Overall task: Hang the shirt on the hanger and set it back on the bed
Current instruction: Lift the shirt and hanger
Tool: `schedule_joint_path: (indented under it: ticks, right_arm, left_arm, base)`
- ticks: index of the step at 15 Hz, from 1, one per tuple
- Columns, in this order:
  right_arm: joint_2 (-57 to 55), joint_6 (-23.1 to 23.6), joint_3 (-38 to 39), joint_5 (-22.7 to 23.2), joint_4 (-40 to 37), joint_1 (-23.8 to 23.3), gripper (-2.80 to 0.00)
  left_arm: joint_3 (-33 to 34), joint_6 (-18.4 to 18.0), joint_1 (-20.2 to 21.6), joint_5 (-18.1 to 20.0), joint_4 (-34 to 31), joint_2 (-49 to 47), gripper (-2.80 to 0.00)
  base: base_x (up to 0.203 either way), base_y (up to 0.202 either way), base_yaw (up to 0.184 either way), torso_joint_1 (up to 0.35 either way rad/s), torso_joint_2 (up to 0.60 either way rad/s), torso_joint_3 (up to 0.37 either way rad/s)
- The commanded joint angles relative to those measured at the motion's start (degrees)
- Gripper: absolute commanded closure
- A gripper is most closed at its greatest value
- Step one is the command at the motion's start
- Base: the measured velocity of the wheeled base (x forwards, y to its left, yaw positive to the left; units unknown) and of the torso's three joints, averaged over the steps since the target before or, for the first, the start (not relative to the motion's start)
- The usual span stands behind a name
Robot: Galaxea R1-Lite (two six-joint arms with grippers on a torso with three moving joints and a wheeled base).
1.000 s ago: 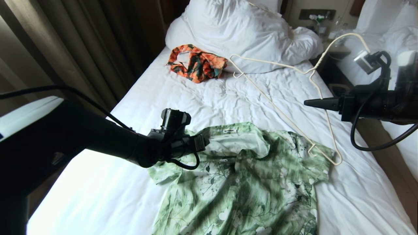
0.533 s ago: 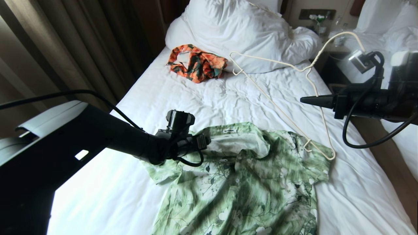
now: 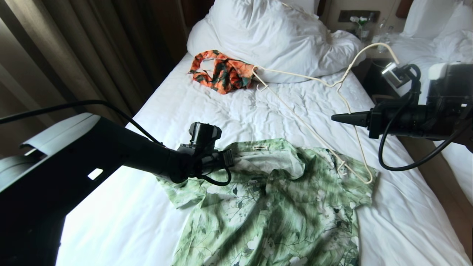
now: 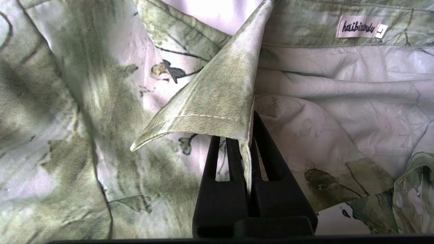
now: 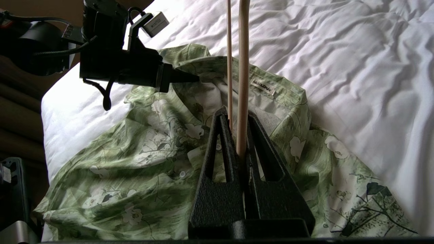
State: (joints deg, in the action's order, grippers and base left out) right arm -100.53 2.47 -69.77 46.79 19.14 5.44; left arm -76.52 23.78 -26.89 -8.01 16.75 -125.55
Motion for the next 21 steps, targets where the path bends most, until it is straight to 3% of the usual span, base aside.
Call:
schedule_joint_path:
  ticks: [1, 5, 10, 11, 15, 21]
  right_arm:
    - [-0.28, -0.09, -0.37, -0.03, 0.02, 0.98, 0.00]
    - [-0.23, 0.87, -4.86, 0.14, -6.85, 3.33, 0.00]
    - [0.64, 21.34, -6.60, 0.05, -26.80, 5.03, 0.00]
    - [1.08, 22.61, -6.61, -0.03, -28.71, 4.97, 0.00]
    - [2.54, 22.83, -2.91, -0.81, -29.80, 4.55, 0.00]
    - [4.63, 25.12, 4.73, -0.82, -29.25, 4.35, 0.00]
  left_arm:
    - [-0.94, 0.30, -0.44, -0.69, -1.85, 1.32, 0.00]
    - [-0.49, 0.53, -1.74, -1.63, -4.51, 6.58, 0.00]
    - [-0.40, 0.64, -1.08, -2.29, -12.59, 14.59, 0.00]
    - [-0.05, 0.68, -0.88, -2.38, -14.26, 16.18, 0.00]
    - [0.85, 0.60, -0.88, -3.98, -18.20, 19.73, 0.00]
    - [-0.59, 0.42, -1.43, -4.99, -18.33, 19.75, 0.00]
  base:
    - [0.000, 0.000, 0.000, 0.000, 0.00, 0.000]
    - [0.000, 0.000, 0.000, 0.000, 0.00, 0.000]
    - [0.000, 0.000, 0.000, 0.000, 0.00, 0.000]
    - [0.000, 0.000, 0.000, 0.000, 0.00, 0.000]
    - [0.000, 0.000, 0.000, 0.000, 0.00, 0.000]
    - [0.000, 0.000, 0.000, 0.000, 0.00, 0.000]
